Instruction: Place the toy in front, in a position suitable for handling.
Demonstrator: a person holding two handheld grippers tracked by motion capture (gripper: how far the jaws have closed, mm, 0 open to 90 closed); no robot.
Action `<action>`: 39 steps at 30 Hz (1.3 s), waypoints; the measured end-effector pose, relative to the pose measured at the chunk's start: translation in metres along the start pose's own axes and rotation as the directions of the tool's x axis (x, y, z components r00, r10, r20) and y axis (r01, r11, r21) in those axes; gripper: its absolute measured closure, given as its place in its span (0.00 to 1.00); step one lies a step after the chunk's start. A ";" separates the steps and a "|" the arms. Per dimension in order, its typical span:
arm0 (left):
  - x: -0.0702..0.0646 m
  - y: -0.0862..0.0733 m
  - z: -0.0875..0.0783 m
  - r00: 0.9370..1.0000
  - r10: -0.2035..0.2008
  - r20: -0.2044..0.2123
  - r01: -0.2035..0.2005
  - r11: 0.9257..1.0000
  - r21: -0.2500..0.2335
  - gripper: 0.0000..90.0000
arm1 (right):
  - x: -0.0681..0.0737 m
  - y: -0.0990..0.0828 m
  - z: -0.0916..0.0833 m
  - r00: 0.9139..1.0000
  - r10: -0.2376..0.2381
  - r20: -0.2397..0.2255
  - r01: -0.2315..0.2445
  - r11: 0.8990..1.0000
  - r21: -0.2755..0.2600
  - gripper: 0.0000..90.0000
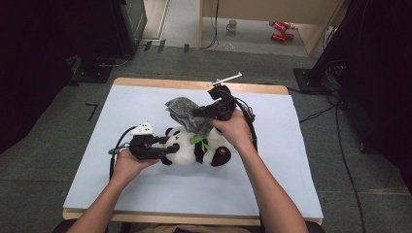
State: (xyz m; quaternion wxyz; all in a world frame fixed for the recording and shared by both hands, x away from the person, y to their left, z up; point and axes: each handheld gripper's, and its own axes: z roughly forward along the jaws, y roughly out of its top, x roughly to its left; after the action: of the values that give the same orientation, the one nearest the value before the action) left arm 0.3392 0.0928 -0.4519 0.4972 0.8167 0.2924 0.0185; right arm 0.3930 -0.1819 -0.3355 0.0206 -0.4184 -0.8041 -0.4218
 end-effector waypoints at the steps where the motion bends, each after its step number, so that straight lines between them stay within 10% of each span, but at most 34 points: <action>1: -0.001 0.000 0.000 1.000 0.002 -0.004 -0.002 1.000 0.005 0.54 | 0.000 0.000 0.000 1.000 0.000 0.000 0.000 1.000 0.000 0.90; 13: -0.001 0.001 0.000 1.000 -0.018 -0.025 0.019 1.000 0.008 0.59 | 0.015 -0.036 0.007 0.997 -0.027 -0.066 0.030 0.998 0.050 0.90; 29: 0.003 -0.001 -0.002 0.999 -0.045 -0.024 0.045 0.999 0.011 0.72 | 0.002 -0.058 0.013 0.997 -0.074 0.015 0.073 0.996 0.059 0.90; 39: -0.001 -0.001 -0.002 0.999 -0.033 -0.036 0.033 0.999 0.021 0.75 | -0.022 -0.058 0.007 0.998 -0.017 0.068 0.015 0.999 0.036 0.90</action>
State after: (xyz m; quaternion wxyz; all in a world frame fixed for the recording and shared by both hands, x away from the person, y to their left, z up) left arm 0.3375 0.0946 -0.4519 0.4832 0.8167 0.3147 0.0215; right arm 0.3696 -0.2080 -0.3869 -0.0027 -0.4256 -0.8151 -0.3930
